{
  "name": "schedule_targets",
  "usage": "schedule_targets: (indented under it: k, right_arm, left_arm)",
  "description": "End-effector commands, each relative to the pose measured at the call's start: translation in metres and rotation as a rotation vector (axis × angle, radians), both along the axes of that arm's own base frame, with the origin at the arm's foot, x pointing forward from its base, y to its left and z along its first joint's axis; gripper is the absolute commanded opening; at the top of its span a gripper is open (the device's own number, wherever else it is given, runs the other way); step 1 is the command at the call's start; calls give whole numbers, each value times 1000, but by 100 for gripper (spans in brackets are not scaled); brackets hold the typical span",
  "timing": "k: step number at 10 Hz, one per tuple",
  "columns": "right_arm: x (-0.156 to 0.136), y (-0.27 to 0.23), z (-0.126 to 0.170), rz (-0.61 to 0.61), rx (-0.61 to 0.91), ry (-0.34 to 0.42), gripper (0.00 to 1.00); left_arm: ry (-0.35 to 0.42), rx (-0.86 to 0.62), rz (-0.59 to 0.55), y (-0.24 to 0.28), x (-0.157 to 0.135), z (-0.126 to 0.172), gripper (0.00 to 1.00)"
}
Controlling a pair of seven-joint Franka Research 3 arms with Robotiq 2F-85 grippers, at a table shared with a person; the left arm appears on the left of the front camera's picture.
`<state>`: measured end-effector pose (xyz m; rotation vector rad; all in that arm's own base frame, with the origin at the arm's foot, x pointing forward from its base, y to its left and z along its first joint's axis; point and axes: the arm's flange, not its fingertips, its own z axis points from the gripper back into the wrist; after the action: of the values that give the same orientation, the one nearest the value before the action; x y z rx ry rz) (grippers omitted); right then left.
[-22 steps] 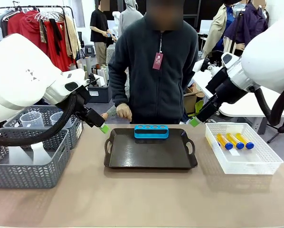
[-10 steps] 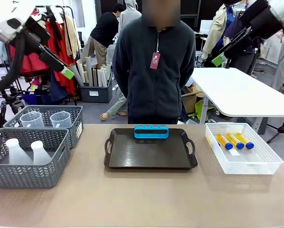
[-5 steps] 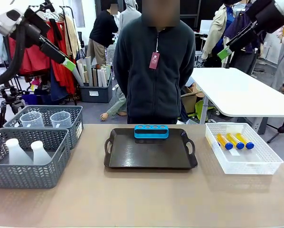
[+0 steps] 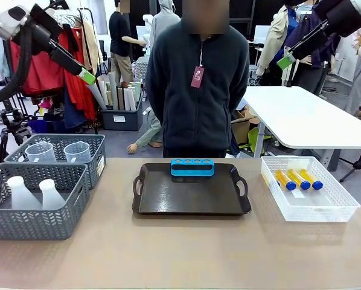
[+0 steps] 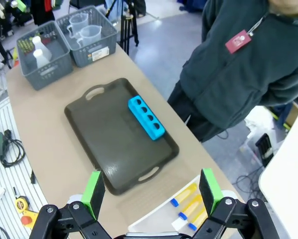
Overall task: Prepare the laboratory tools.
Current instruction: Pick up one Small flask and place it on the Handle tray.
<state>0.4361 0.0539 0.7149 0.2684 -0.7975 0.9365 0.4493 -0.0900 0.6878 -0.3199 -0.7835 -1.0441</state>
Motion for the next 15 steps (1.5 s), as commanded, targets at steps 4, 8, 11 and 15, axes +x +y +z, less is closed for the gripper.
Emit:
schedule_targets:
  k: [4, 8, 11, 15]
  right_arm:
    - [-1, -2, 1, 0, -6, -4, 100]
    - [-1, -2, 1, 0, -6, -4, 100]
    - [-1, -2, 1, 0, -6, -4, 100]
    - [-1, -2, 1, 0, -6, -4, 100]
  left_arm:
    - [-7, -3, -6, -1, -2, 2, 100]
    - [-7, -3, -6, -1, -2, 2, 100]
    - [-7, -3, -6, -1, -2, 2, 100]
    - [-7, -3, -6, -1, -2, 2, 100]
